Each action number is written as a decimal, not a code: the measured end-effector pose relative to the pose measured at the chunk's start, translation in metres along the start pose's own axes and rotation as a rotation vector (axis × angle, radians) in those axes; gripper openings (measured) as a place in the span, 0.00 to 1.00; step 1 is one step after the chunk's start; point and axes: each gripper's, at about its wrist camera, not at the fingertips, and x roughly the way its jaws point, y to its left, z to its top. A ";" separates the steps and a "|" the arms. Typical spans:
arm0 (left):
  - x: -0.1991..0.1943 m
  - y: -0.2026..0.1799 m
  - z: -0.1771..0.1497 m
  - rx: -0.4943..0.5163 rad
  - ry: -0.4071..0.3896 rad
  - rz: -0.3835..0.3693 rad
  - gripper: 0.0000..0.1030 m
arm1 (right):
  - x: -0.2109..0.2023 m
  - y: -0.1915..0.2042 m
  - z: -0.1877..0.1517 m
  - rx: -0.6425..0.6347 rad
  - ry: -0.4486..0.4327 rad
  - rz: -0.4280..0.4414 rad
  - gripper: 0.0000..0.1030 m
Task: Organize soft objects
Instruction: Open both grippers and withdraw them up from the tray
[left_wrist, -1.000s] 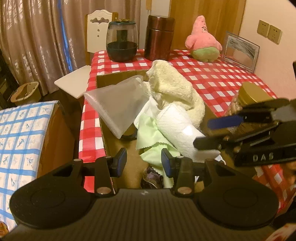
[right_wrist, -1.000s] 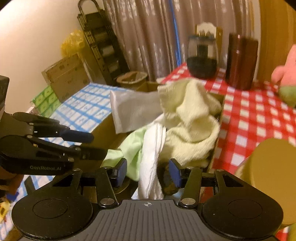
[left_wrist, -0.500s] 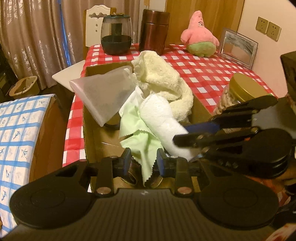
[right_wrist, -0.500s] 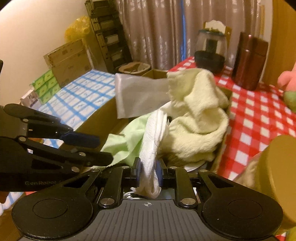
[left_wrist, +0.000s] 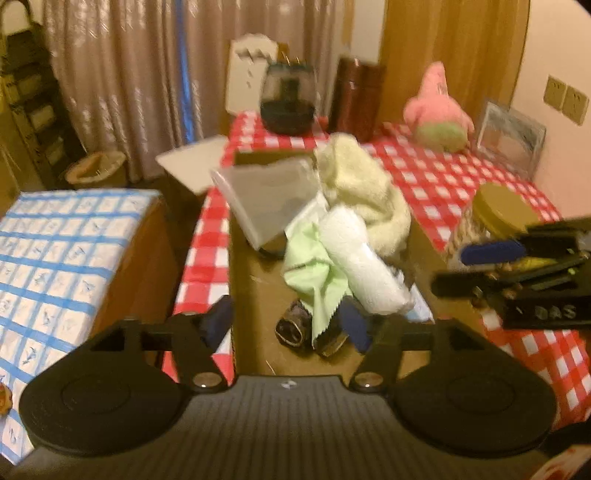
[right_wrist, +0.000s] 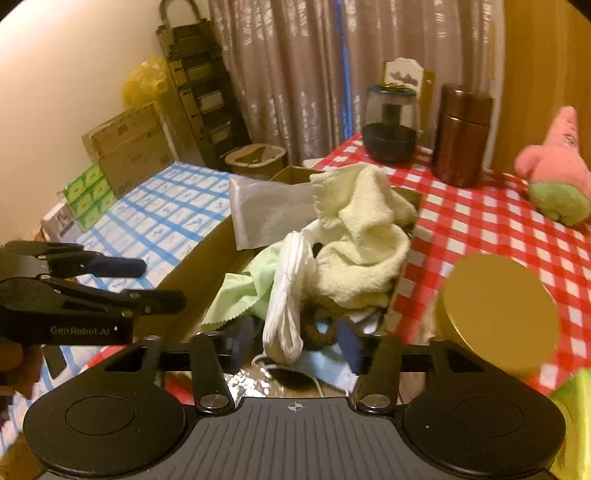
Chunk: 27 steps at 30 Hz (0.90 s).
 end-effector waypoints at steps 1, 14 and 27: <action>-0.005 -0.001 0.000 -0.006 -0.022 0.001 0.68 | -0.006 -0.001 -0.002 0.017 0.000 -0.005 0.53; -0.054 -0.023 -0.009 -0.030 -0.045 -0.019 0.76 | -0.071 0.007 -0.028 0.145 -0.023 -0.058 0.60; -0.089 -0.041 -0.038 -0.102 0.028 0.038 0.86 | -0.112 0.027 -0.057 0.196 -0.015 -0.129 0.80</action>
